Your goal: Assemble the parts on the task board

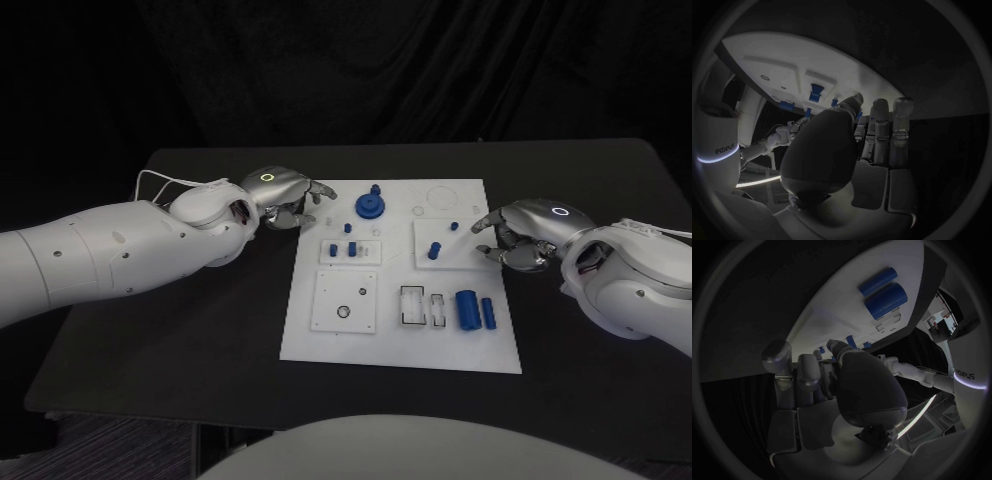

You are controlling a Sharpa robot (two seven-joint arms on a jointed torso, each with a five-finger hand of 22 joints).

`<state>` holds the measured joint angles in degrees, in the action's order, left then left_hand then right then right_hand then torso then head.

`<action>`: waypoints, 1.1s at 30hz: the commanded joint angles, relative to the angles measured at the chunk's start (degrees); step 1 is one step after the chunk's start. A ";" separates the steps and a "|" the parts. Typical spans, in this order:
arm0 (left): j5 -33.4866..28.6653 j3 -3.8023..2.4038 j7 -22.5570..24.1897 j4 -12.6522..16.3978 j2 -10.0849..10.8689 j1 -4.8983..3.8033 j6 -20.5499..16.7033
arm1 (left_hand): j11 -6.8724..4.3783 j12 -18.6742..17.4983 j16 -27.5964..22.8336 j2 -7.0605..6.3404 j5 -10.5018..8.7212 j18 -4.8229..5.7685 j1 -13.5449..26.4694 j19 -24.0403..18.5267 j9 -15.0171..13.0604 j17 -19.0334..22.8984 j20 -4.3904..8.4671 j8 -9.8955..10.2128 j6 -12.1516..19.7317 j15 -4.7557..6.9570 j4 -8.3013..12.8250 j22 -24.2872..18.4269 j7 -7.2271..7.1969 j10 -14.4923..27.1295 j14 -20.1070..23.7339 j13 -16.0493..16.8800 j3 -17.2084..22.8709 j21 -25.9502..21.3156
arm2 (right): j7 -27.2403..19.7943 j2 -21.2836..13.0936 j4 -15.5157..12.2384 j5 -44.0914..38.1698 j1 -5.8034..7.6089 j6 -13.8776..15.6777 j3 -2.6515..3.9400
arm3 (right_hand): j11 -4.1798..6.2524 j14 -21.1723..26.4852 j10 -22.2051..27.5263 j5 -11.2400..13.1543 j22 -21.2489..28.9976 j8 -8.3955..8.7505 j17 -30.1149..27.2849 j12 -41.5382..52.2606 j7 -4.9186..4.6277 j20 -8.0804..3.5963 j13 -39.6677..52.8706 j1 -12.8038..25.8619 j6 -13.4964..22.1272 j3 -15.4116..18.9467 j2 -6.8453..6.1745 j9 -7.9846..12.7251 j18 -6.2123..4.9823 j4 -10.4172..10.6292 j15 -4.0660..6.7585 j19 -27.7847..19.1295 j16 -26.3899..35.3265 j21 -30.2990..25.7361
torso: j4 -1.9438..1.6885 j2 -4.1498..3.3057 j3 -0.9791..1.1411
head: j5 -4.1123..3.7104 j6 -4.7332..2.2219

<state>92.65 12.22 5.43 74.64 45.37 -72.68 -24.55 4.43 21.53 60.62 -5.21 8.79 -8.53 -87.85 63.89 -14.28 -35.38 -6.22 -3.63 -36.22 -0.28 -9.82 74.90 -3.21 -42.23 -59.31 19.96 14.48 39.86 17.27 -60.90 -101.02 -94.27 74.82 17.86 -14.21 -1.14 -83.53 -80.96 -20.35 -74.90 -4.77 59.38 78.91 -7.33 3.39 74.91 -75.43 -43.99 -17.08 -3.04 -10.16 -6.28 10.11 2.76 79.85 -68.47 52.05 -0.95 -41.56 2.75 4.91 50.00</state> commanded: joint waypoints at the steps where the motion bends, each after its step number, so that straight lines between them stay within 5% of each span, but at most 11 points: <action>1: -6.36 -0.05 5.99 0.36 1.41 0.06 -10.53 | 0.14 1.32 -9.54 0.02 0.77 -1.24 0.19 -8.64 0.28 4.90 -0.79 -0.50 -2.31 -1.11 -1.29 -0.03 0.26 4.52 10.64 0.55 -0.34 -12.00 | -0.82 -0.35 -0.33 -0.16 0.63 1.75 0.04 | -0.01 0.43 0.43 0.30 -4.48 0.29 -0.03 -0.38 0.07 0.00 3.14 -0.30 -0.52 -0.05 -0.64 0.12 -0.44 -0.58 0.07 -0.27 0.30 -0.27 | -0.01 0.00 0.01 | 0.60 0.00; 4: -17.31 -0.04 14.22 0.11 3.19 0.06 -10.48 | 0.78 4.34 -17.66 0.46 0.91 -0.82 0.10 -13.61 1.20 8.43 -1.67 -0.40 -3.26 -2.52 -1.24 -0.25 0.94 9.50 15.17 1.10 -1.34 -16.26 | -1.25 -0.38 -0.35 -0.16 1.81 2.10 0.04 | -0.05 0.45 0.81 1.07 -4.51 0.31 -0.04 -0.88 0.00 -0.03 2.70 -1.96 -0.88 -0.58 -1.23 0.34 -0.44 -1.96 0.07 -0.25 0.37 -0.52 | -0.02 0.01 0.00 | 1.67 0.00; 6: -25.95 -0.04 20.67 -0.25 4.09 0.07 -8.44 | 1.65 5.16 -25.63 1.50 1.68 0.90 1.52 -26.27 1.72 12.45 -2.50 -0.65 -4.57 -5.03 -2.73 -3.10 2.12 16.26 23.72 0.02 -3.14 -25.10 | -1.52 -0.38 -0.34 -0.16 2.58 2.43 0.04 | -0.01 0.50 1.17 1.66 -4.56 0.10 -0.12 -1.31 0.05 -0.04 2.30 -2.71 -1.48 -0.83 -1.48 0.31 -0.44 -2.52 0.09 -0.23 0.46 -0.61 | -0.02 0.03 -0.01 | 2.12 0.00; 8: -33.75 -0.04 26.55 -0.46 4.75 0.07 -6.39 | 0.75 6.07 -32.25 2.21 1.56 1.09 1.61 -33.07 2.15 16.19 -2.46 -0.80 -5.82 -3.68 -3.50 -6.44 2.77 20.87 30.85 -1.93 -4.69 -31.33 | -2.23 -0.36 -0.19 -0.16 3.53 3.10 0.04 | -0.05 0.78 1.60 2.12 -4.44 -0.28 -0.73 -1.76 0.07 -0.04 1.92 -3.33 -2.43 -0.97 -1.91 0.14 -0.54 -3.04 0.06 -0.42 1.00 -1.36 | -0.03 0.06 -0.02 | 2.44 0.00; 9: -37.20 -0.04 29.18 -0.47 5.05 0.07 -5.62 | -1.66 6.59 -35.87 3.03 3.28 0.37 1.76 -36.34 2.22 18.27 -1.84 -1.26 -7.49 -2.66 -4.72 -8.61 5.22 22.18 33.85 -3.45 -5.49 -34.59 | -2.81 -0.29 -0.01 -0.16 3.98 3.36 0.04 | -0.09 0.94 1.87 2.13 -4.38 -0.56 -1.02 -2.00 0.05 -0.01 1.73 -3.56 -3.05 -1.08 -2.01 0.00 -0.58 -3.20 0.01 -0.54 1.25 -1.73 | -0.03 0.04 -0.04 | 2.56 0.00; 13: -45.01 -0.03 34.90 -0.41 5.53 0.08 -3.71 | -3.44 6.77 -47.00 5.00 7.62 -1.55 4.95 -41.30 2.91 25.17 -1.22 -1.38 -10.44 -0.70 -6.99 -14.55 5.76 22.20 40.65 -7.93 -7.71 -36.56 | -5.12 0.38 1.11 -0.15 5.08 4.30 0.04 | -0.59 1.75 5.47 -7.00 -4.33 -2.99 -1.80 -5.48 0.14 0.14 -1.20 -5.77 -8.14 -3.57 -2.95 -1.72 -0.73 -5.24 -0.32 -1.20 2.07 -3.21 | -0.03 0.14 -0.14 | 2.61 0.00; 14: -46.81 -0.03 35.91 -0.47 5.47 0.09 -2.85 | -3.95 5.52 -51.72 5.24 9.76 -1.84 6.17 -43.13 3.71 27.88 -1.07 -0.76 -10.89 -0.11 -7.07 -18.06 5.14 21.94 43.39 -10.28 -9.47 -36.52 | -5.76 0.68 1.55 -0.15 5.27 4.58 0.04 | -0.46 3.19 12.72 -6.38 -4.65 -6.15 -3.15 -13.60 0.59 -0.17 -7.98 -7.87 -12.64 -8.96 -4.73 -4.52 -1.10 -7.77 -0.09 -2.47 3.43 -4.84 | 0.00 0.13 -0.11 | 2.57 0.00; 16: -50.11 -0.03 37.28 -0.52 5.26 0.16 -0.78 | -4.37 1.24 -55.45 5.93 12.12 -1.81 7.15 -44.79 4.68 30.33 -1.38 -0.13 -10.56 -0.22 -7.00 -21.94 4.97 24.50 46.64 -13.45 -12.33 -36.49 | -6.73 1.36 2.45 -0.15 5.50 5.10 0.04 | -0.41 3.52 14.98 -5.80 -5.39 -8.77 -3.39 -17.60 0.93 -0.18 -11.72 -5.73 -12.76 -13.43 -6.68 -8.18 -1.12 -8.33 -0.13 -3.03 3.61 -4.87 | 0.08 0.20 -0.03 | 2.46 0.00; 21: -60.58 -0.02 39.83 0.59 5.06 1.39 5.14 | -4.12 -5.28 -59.33 10.03 11.02 -1.82 5.65 -46.69 7.19 33.78 -2.44 0.05 -8.61 -1.56 -6.99 -32.03 5.41 27.81 50.97 -17.30 -21.23 -36.33 | -8.57 3.65 5.38 0.09 5.70 5.10 0.04 | -0.90 5.17 30.92 -2.23 -4.48 -10.25 -5.60 -34.03 0.34 0.38 -25.22 -3.22 -9.60 -15.93 -7.28 -11.74 -1.68 -8.28 -0.79 -4.96 5.55 -8.52 | -0.28 0.62 -0.12 | 1.25 0.00; 28: -72.71 -0.02 41.93 2.88 5.01 3.01 11.72 | -4.31 -8.59 -59.71 12.15 10.59 -1.67 4.85 -47.13 8.28 34.41 -3.76 0.21 -4.23 -3.14 -6.96 -36.46 5.17 30.90 54.04 -17.65 -25.78 -36.31 | -10.02 5.21 8.31 0.27 5.13 5.12 0.03 | -4.10 7.83 41.81 2.97 -3.46 -8.07 -6.51 -41.60 -0.78 2.44 -30.90 -0.96 -3.24 -15.38 -7.34 -12.32 -2.12 -7.21 -3.30 -7.83 5.96 -13.73 | -0.91 1.63 -0.54 | -0.19 0.00; 33: -78.28 -0.02 42.10 5.50 6.08 4.12 14.21 | -4.22 -10.46 -60.12 14.54 11.24 -1.65 5.14 -54.08 9.31 34.85 -3.21 0.56 2.03 -2.53 -6.93 -47.10 4.62 33.23 57.12 -17.86 -27.84 -37.14 | -11.31 6.57 10.27 0.60 4.31 6.38 0.03 | -5.98 7.82 45.19 6.50 -3.57 -3.93 -5.61 -47.99 -1.47 4.20 -38.36 0.03 -1.06 -13.17 -7.64 -9.83 -2.01 -5.55 -4.91 -7.18 4.28 -12.97 | -1.28 2.20 -0.65 | -1.23 0.00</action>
<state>23.38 12.25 38.16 79.46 51.26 -68.77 -15.19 0.08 11.23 0.66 8.89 19.72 -9.78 -82.70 10.93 -5.09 -0.59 -9.59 -3.29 -35.01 -2.99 -16.82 29.41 1.41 -9.25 -2.59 2.17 -13.14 2.98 8.26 -54.61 -91.17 -94.01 79.45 22.13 -14.21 -7.00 -75.72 -36.14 -14.06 -74.94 -9.13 53.60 31.59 -8.78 7.33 37.41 -75.59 -45.39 -30.74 -10.62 -20.29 -7.62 4.45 -1.93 72.54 -63.94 38.78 -1.85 -39.91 2.25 4.19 50.00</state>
